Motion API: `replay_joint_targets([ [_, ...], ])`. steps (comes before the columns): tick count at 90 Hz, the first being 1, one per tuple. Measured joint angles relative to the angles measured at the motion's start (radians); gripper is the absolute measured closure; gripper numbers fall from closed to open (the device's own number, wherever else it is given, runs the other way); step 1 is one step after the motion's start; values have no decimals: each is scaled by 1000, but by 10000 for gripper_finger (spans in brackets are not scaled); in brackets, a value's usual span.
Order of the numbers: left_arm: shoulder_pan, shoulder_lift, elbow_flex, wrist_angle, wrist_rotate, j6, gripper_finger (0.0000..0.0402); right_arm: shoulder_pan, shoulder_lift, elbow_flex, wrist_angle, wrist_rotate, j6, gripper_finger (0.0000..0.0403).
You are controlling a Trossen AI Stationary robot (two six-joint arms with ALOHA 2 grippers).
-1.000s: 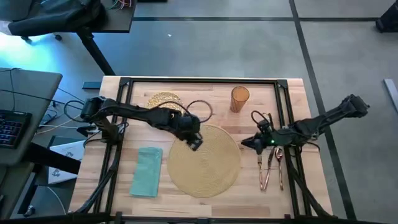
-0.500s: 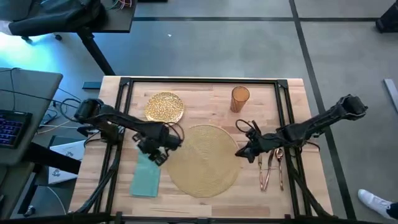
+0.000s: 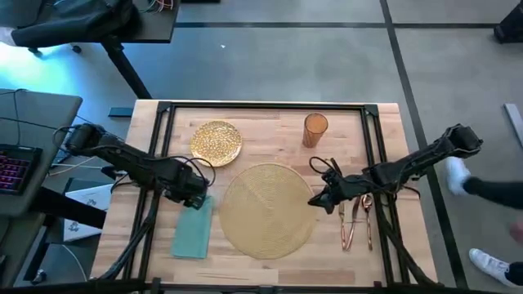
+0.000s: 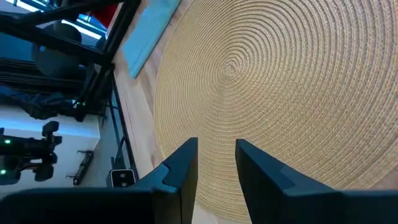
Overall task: Set table place
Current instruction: Fold the blue napkin
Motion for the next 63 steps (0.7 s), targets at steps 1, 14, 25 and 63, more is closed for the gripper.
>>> replay_joint_targets([
  [1, 0, 0, -1, 7, -5, 0, 258, 0, 0, 0, 1, 0, 0, 311],
  [14, 0, -1, -1, 65, -33, -5, 296, 0, 0, 0, 4, 0, 7, 311],
  [25, -1, -1, 0, 62, -47, -9, 348, 0, 0, 0, 3, 2, 18, 311],
  [63, -42, -66, 388, -137, -70, 203, 401, 0, 0, 6, 3, 8, 17, 311],
])
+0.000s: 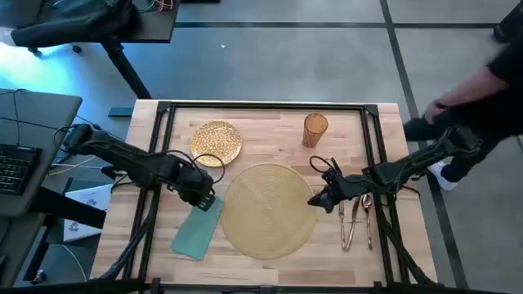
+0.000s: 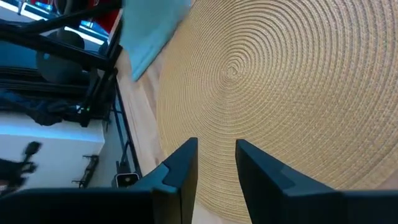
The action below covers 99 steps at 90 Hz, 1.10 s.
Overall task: Set table place
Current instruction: Fold the blue napkin
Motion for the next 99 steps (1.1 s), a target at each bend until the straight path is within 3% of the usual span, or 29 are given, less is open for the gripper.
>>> replay_joint_targets([
  [16, 32, -28, 340, -104, -133, 124, 401, -5, 0, 43, 2, 30, -61, 315],
  [27, 68, 21, 558, -75, -295, 360, 401, -34, 0, 65, 2, 37, -121, 319],
  [36, 80, 116, 665, -79, -386, 581, 401, -70, 0, 75, -1, 36, -153, 320],
  [57, 26, 416, 635, -79, -534, 875, 401, -112, 0, 76, -5, 9, -153, 320],
  [72, -16, 613, 625, 14, -523, 964, 401, -111, 0, 76, -4, -17, -132, 320],
  [99, -44, 650, 657, 97, -518, 1027, 402, -112, 42, 138, 19, -54, -368, 295],
])
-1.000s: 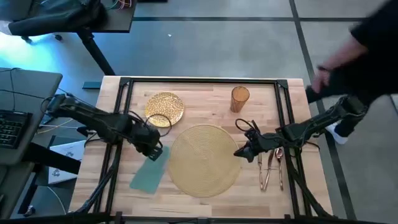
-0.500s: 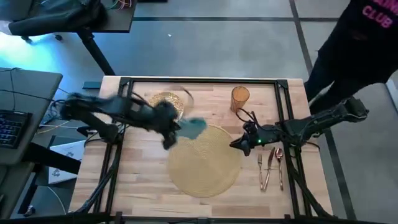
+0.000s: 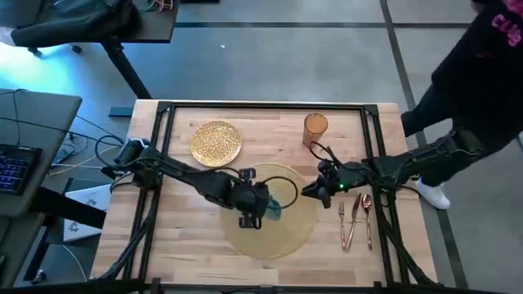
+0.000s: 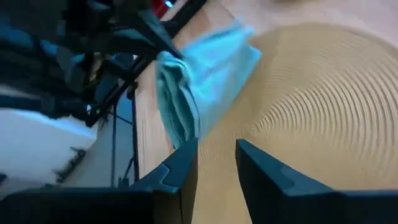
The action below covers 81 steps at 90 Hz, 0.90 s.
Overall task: Set table place
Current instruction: Fold the blue napkin
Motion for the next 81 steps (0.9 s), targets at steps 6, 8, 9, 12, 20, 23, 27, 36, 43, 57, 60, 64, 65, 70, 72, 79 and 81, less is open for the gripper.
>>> replay_joint_targets([
  [6, 3, -3, 1, -2, -1, 1, 402, -5, 51, 45, 0, 0, -55, 276],
  [8, 3, -5, 2, -3, -1, 0, 402, -7, 72, 62, 1, -6, -73, 269],
  [9, 3, -5, 2, -4, -1, 0, 402, -7, 83, 71, 1, -10, -82, 265],
  [12, 4, -6, 2, -8, 0, 1, 401, -9, 117, 96, 0, -25, -108, 256],
  [20, 3, -6, 2, -8, 2, 1, 401, -13, 221, 167, 1, -34, -156, 236],
  [23, 3, -6, 2, -9, 3, 1, 401, -16, 259, 191, -3, -33, -172, 234],
  [27, 3, -6, 2, -8, 3, 1, 401, -19, 307, 224, -3, -32, -194, 233],
  [36, 3, -6, 2, -8, 5, 1, 401, -26, 395, 296, -3, -31, -225, 241],
  [43, 3, -6, 2, -8, 14, 1, 401, -27, 445, 345, -6, -49, -248, 253],
  [57, 1, -6, 2, -8, 17, 8, 401, -26, 502, 424, -128, -47, -286, 298],
  [60, -1, -6, 2, -8, 17, 9, 401, -26, 508, 432, -148, -43, -286, 312],
  [64, -4, -6, 2, -8, 17, 9, 401, -26, 513, 436, -163, -38, -287, 333],
  [65, -4, -6, 2, -8, 17, 9, 401, -26, 514, 436, -163, -38, -288, 338],
  [70, -9, -6, 2, -9, 17, 9, 401, -26, 514, 436, -163, -37, -302, 370],
  [72, -11, -6, 2, -10, 16, 9, 401, -26, 514, 436, -163, -37, -309, 382],
  [79, -20, -7, 2, -14, 14, 9, 401, -26, 514, 437, -161, -40, -321, 396],
  [81, -23, -7, 2, -16, 14, 8, 401, -26, 514, 437, -162, -40, -320, 397],
])
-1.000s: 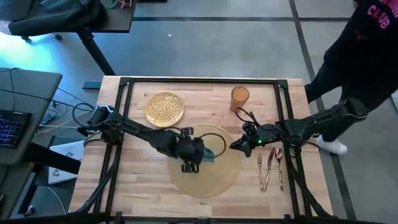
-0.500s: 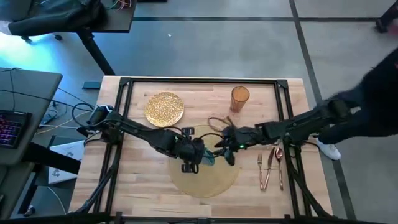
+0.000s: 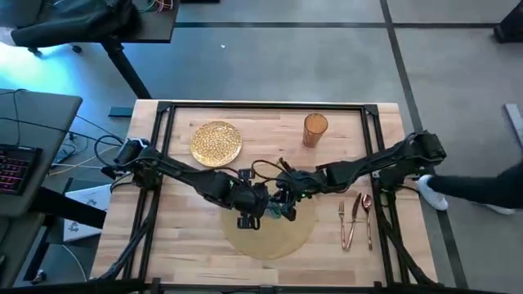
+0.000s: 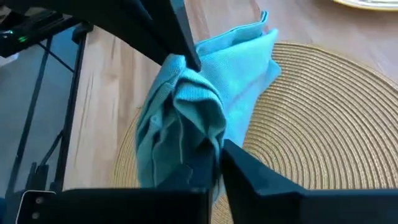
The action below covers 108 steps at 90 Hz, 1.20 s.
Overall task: Set table place
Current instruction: Fold the blue napkin
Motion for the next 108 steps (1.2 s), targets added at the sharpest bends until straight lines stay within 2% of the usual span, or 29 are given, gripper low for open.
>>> replay_joint_targets([
  [14, -25, -1, 0, -60, 23, -58, 391, 0, -13, 0, -16, 6, -7, 402],
  [27, -51, -6, 0, -196, 62, -157, 350, 2, -46, 0, -54, 22, -40, 403],
  [50, -78, -57, -2, -315, 25, -364, 285, 6, -113, 43, -109, 24, -64, 403],
  [61, -91, -122, -2, -308, -45, -469, 278, -7, -147, 125, -140, 34, -86, 403],
  [75, -101, -228, -1, -296, -198, -558, 280, -26, -155, 282, -206, 11, -99, 403],
  [92, -96, -334, -1, -262, -397, -587, 280, -49, -155, 367, -248, 76, -145, 403],
  [99, -90, -358, 0, -256, -451, -586, 280, -72, -153, 366, -278, 104, -57, 403],
  [108, -85, -371, 0, -257, -460, -586, 280, -106, -153, 365, -300, 119, 74, 403],
])
